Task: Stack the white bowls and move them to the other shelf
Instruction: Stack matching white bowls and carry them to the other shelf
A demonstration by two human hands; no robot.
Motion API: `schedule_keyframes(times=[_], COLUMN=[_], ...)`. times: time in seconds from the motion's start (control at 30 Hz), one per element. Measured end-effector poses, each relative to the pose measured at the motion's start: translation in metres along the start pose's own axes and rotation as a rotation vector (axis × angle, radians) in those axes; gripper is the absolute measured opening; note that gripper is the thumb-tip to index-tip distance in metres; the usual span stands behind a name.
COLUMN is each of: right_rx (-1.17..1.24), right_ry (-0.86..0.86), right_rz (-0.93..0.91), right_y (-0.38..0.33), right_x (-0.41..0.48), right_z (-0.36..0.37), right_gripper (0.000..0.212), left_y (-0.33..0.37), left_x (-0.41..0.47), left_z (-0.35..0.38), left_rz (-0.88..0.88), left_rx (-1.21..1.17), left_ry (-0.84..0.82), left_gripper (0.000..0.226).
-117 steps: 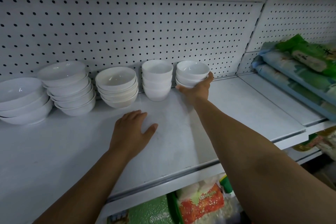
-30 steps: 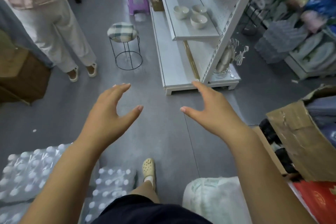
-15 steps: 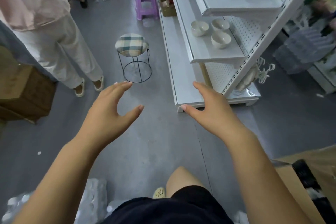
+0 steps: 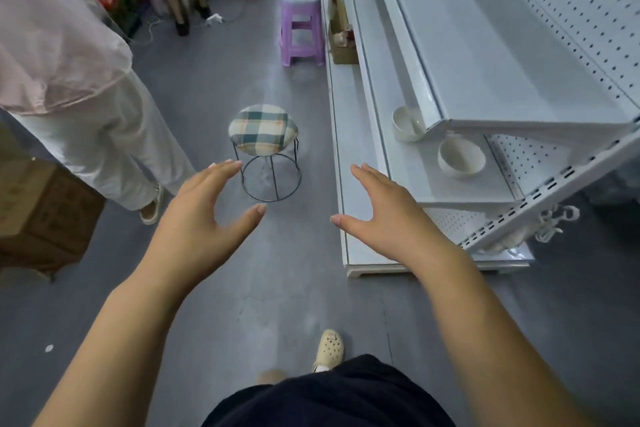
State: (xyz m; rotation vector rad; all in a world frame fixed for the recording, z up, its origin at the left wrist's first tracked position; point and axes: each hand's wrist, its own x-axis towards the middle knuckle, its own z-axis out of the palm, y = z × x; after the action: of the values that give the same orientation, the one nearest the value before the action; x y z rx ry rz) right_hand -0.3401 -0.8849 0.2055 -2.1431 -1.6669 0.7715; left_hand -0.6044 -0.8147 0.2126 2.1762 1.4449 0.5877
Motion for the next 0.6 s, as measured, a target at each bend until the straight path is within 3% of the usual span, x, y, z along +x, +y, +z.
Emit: schedule_keyframes(times=[0.33,0.6], right_rx=[-0.024,0.070], right_ry=[-0.089,0.057], right_rz=[0.027,0.191], right_y=[-0.005,-0.026], right_x=[0.160,0.294], right_z=[-0.019,-0.026], right_gripper=[0.087,0.088], left_y=[-0.037,-0.082], left_x=[0.142,0.324], left_z=[0.017,0.002], left_rz=[-0.029,0.149], left_rx=[-0.039,0.018], left_ry=[-0.001,-0.114], left_gripper=[0.070,0.070])
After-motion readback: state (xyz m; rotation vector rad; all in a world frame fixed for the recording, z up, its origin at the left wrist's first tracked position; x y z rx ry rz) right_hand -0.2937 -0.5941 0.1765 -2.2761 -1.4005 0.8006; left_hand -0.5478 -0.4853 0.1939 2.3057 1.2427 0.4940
